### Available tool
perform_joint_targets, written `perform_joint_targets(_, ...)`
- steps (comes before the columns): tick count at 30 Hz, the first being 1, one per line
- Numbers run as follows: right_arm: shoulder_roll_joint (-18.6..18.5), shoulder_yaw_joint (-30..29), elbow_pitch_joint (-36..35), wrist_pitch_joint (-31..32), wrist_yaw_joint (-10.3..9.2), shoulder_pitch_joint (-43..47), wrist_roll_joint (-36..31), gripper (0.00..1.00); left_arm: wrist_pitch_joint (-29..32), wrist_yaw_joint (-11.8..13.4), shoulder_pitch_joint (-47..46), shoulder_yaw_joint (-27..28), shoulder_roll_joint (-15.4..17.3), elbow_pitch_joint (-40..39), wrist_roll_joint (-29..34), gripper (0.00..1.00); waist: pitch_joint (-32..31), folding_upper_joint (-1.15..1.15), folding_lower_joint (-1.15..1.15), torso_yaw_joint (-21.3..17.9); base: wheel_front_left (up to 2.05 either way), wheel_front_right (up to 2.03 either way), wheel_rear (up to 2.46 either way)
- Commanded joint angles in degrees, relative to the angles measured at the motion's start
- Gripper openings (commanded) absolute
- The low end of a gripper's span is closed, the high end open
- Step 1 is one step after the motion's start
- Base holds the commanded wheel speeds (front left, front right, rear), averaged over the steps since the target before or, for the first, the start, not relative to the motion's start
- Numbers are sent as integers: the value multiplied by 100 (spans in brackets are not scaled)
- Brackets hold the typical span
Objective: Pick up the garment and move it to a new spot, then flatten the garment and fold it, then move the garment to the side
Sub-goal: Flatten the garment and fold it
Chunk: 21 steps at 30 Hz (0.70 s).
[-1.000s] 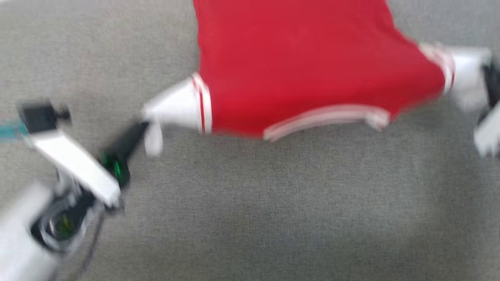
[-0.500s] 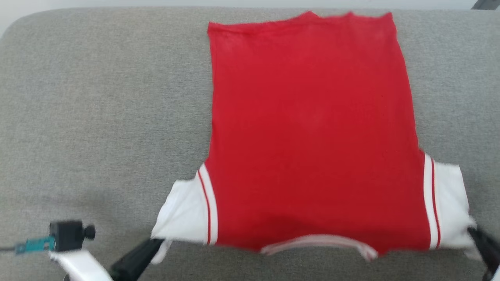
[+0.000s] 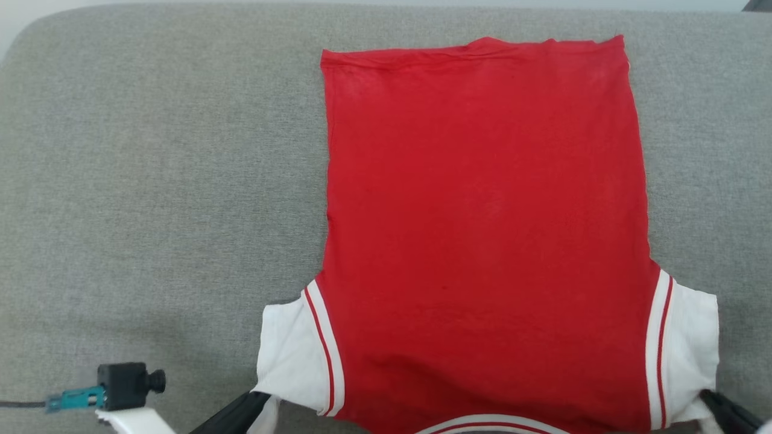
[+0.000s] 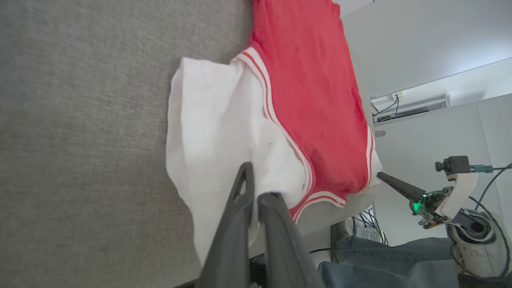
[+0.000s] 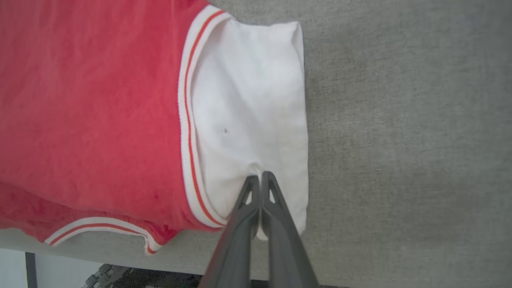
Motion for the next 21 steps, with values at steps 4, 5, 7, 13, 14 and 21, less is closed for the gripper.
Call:
perform_joint_targets(4, -42, 237, 597, -102, -2, -282, -97, 0, 97, 13, -219, -66, -283, 280, -45, 0, 58, 0, 0, -48, 0, 0, 0)
perform_joint_targets(5, -56, 297, 745, -147, -2, -328, -153, 0, 101, 13, -242, -78, -349, 336, -66, 0, 71, 0, 0, -55, 0, 0, 0)
perform_joint_targets(7, -74, 452, 1053, -247, -2, -393, -226, 0, 91, 13, -284, -96, -433, 470, -59, 0, 92, 0, 0, -67, 0, 0, 0)
perform_joint_targets(13, -148, 789, 1709, -597, -2, -502, -387, 0, 84, 13, -333, -132, -552, 629, -77, 0, 150, 0, 0, -80, 0, 0, 0)
perform_joint_targets(14, -180, 828, 1746, -681, -3, -539, -419, 22, 72, 13, -333, -136, -562, 638, -74, 0, 153, 0, 0, -84, 0, 0, 0)
perform_joint_targets(21, -447, 540, 706, -718, -4, -429, -343, 100, 25, 13, -345, -153, -554, 552, -14, 0, 179, 0, 0, -18, 0, 0, 0)
